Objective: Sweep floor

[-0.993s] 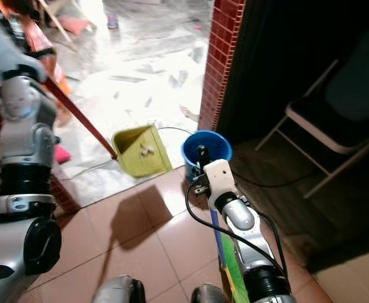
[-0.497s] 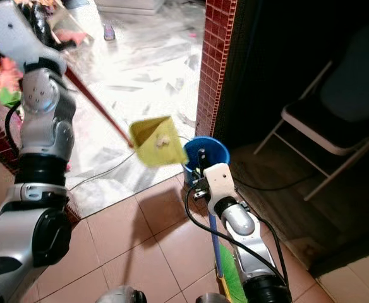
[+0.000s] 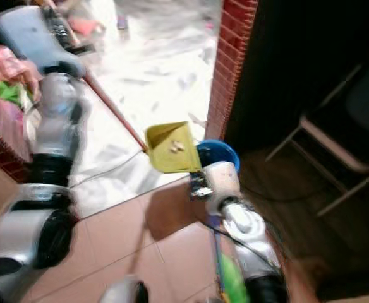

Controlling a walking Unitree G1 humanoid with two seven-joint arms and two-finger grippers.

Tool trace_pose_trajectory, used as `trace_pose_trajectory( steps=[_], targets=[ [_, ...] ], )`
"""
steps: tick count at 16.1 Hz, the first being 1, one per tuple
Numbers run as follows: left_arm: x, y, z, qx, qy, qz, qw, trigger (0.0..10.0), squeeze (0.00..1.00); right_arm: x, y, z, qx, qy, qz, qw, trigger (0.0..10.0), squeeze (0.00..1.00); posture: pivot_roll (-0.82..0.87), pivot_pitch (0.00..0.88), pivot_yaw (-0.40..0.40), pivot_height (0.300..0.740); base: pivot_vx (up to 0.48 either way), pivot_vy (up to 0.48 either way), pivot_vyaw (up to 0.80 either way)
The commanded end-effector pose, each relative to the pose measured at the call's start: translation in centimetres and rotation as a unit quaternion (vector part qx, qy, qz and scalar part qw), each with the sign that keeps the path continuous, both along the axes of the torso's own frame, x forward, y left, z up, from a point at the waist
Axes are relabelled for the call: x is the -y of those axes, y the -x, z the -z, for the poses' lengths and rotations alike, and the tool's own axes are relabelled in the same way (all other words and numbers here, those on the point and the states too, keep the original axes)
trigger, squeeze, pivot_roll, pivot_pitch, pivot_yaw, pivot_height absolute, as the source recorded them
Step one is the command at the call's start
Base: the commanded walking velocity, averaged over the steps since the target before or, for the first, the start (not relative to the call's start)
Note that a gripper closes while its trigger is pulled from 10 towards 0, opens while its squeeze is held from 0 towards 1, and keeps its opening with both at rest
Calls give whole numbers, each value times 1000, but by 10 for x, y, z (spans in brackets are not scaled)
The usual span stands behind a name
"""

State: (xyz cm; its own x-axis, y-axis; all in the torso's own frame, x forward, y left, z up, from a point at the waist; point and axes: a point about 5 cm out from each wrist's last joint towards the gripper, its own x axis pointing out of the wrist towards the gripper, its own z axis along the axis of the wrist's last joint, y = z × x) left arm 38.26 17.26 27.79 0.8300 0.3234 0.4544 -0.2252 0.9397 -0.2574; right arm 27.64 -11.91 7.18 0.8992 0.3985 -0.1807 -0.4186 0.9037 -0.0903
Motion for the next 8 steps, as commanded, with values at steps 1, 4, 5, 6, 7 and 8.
trace_pose_trajectory(
  steps=[1,4,5,6,7,8],
  targets=[
    [12,6,-29,70,-13,10,997,10000,0,7,1,-1,4,2,7,1000,10000,0,-111,14,48,740,319,0,0],
    [15,5,-27,65,-8,15,998,10000,0,7,1,-1,2,3,4,1000,10000,0,-111,15,46,740,326,0,0],
    [15,5,-25,64,-8,14,998,10000,0,7,1,-1,1,4,3,1000,10000,0,-112,16,45,740,345,0,0],
    [15,5,-25,63,-7,14,998,10000,0,7,1,-1,1,4,3,1000,10000,0,-112,16,44,740,337,0,0],
    [15,5,-24,62,-6,14,998,10000,0,7,1,-1,0,4,3,1000,10000,0,-113,16,44,740,337,0,0],
    [16,5,-23,62,-2,15,998,10000,0,8,1,-1,-2,4,2,1000,10000,0,-115,16,42,740,326,0,0]
  ],
)
